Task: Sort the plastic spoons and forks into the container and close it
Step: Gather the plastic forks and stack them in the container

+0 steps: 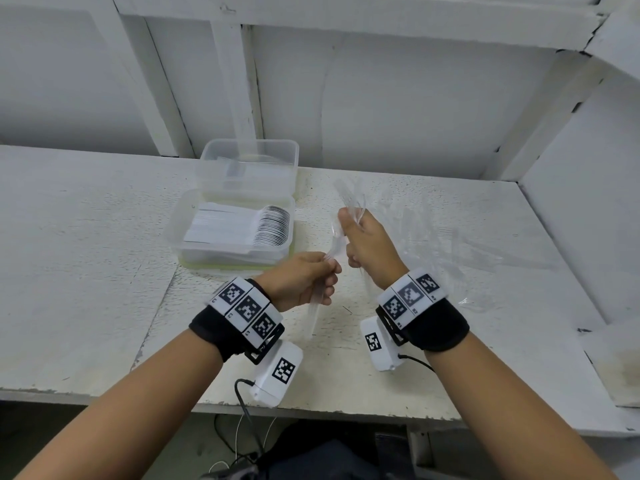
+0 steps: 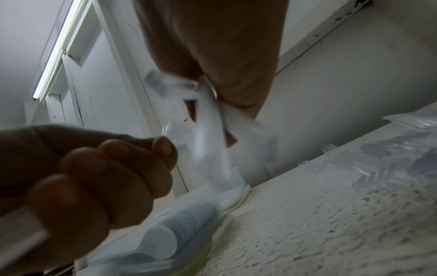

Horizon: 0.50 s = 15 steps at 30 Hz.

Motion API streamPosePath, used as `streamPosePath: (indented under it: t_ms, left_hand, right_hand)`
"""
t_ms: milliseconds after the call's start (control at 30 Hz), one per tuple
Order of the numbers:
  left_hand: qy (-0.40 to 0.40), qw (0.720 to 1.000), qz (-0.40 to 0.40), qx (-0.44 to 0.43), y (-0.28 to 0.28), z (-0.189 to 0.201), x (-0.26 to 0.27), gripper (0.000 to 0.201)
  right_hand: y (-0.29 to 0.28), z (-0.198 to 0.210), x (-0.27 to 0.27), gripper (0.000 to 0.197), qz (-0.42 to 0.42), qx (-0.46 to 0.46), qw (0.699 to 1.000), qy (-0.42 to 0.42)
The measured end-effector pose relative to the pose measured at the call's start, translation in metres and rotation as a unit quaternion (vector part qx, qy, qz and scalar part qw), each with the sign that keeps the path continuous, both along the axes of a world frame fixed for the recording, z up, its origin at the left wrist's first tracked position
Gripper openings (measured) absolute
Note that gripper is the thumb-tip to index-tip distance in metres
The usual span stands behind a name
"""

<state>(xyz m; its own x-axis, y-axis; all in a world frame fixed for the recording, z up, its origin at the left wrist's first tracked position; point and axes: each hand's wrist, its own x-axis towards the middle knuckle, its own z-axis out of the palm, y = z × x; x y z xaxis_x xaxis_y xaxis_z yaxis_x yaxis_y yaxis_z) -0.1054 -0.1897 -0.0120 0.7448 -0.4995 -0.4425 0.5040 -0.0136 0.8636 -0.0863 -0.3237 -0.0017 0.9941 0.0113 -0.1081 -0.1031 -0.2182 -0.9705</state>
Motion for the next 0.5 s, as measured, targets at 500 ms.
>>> streamPosePath:
  t_ms: [500]
  left_hand:
    - [-0.055,0.974,0.217,-0.021,-0.012,-0.01,-0.003,0.005]
  right_hand:
    - [0.001,-0.018,-0.016,0.027,-0.077,-0.051,0.995,-0.024]
